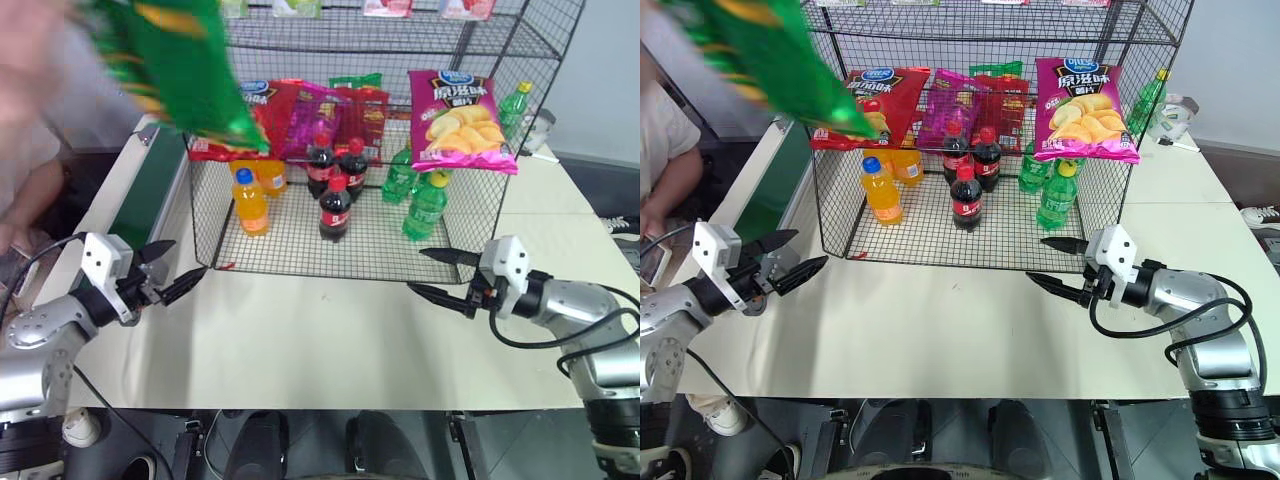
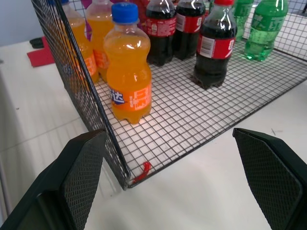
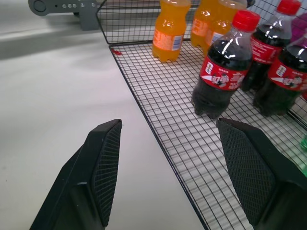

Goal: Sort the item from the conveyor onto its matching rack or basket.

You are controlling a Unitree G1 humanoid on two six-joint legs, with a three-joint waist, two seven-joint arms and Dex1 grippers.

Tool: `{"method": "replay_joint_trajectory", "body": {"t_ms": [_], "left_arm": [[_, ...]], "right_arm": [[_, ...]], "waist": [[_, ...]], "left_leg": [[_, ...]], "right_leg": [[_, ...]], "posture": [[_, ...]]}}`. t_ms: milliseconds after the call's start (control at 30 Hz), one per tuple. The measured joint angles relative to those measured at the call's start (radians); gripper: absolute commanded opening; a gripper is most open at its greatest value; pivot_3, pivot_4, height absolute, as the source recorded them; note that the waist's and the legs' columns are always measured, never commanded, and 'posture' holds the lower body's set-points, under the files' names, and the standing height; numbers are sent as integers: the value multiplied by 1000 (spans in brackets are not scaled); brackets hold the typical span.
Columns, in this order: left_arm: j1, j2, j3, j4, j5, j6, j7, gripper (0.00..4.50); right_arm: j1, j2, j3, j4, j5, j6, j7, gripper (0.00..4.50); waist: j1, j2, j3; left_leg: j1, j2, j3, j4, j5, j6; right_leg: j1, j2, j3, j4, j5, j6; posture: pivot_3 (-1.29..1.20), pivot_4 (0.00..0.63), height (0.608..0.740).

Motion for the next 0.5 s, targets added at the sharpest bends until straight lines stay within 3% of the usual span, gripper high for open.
{"method": "replay_joint_trajectory", "body": {"t_ms": [500], "left_arm": [[37, 5, -1, -38, -33, 75, 7, 4500]], "right_arm": [[-17, 3, 17, 0, 0, 1, -2, 3266]], "waist": [[0, 0, 0]], "left_leg": [[0, 0, 0, 0, 0, 0]], "right_leg": [[0, 0, 0, 0, 0, 0]], "posture": [[0, 150, 739]]}}
